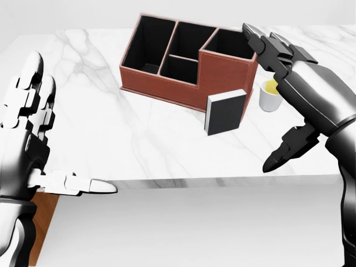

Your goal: Pick up the book and place it in the right compartment of the caddy.

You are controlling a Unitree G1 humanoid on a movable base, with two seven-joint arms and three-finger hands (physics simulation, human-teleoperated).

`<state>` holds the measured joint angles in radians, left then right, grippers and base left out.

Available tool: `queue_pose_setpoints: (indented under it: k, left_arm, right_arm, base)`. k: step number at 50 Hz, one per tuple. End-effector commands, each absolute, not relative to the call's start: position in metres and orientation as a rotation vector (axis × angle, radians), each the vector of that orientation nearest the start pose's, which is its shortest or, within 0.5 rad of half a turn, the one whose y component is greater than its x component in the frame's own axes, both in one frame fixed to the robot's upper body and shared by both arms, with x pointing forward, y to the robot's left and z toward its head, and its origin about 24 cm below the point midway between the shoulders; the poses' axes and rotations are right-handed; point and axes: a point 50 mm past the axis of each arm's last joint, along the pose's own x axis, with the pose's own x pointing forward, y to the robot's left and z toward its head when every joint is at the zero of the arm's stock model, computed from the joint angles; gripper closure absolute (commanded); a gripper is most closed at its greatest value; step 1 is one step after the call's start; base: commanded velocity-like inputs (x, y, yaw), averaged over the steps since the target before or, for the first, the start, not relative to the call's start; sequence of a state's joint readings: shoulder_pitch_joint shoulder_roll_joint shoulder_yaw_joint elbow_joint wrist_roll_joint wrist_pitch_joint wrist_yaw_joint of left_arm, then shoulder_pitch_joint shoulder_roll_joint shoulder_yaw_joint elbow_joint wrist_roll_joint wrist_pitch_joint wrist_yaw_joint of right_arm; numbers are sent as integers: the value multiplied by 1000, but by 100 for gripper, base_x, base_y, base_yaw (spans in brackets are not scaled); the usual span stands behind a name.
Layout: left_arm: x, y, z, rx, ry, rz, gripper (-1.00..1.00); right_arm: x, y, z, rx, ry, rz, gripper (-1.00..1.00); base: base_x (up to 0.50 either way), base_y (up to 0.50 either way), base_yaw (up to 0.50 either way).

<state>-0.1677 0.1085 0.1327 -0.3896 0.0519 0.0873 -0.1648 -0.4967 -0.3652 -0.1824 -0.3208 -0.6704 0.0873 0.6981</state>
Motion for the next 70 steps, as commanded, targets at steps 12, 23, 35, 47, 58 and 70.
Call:
queue_pose_setpoints:
  k: [12, 23, 35, 47, 58, 70]
  left_arm:
    - [260, 170, 170, 199, -474, -69, -100]
    - [259, 171, 171, 202, -477, -65, -100]
    - [256, 173, 172, 205, -481, -64, -100]
    - [255, 174, 173, 206, -487, -61, -100]
    - [253, 174, 176, 208, -504, -59, -100]
    - [252, 173, 178, 213, -512, -66, -100]
  right_arm:
    - [289, -191, 241, -1142, -353, 186, -100]
    - [287, -191, 241, -1164, -350, 176, -100]
    - [285, -190, 248, -1191, -375, 152, -100]
    - [284, -189, 252, -1203, -389, 141, -100]
    - [283, -188, 249, -1207, -382, 140, -100]
    - [282, -189, 248, -1206, -378, 139, -100]
  base:
    - [23, 0, 0]
    - [23, 0, 0]
    - [23, 0, 0]
    - [23, 0, 0]
    - [23, 0, 0]
    - [23, 0, 0]
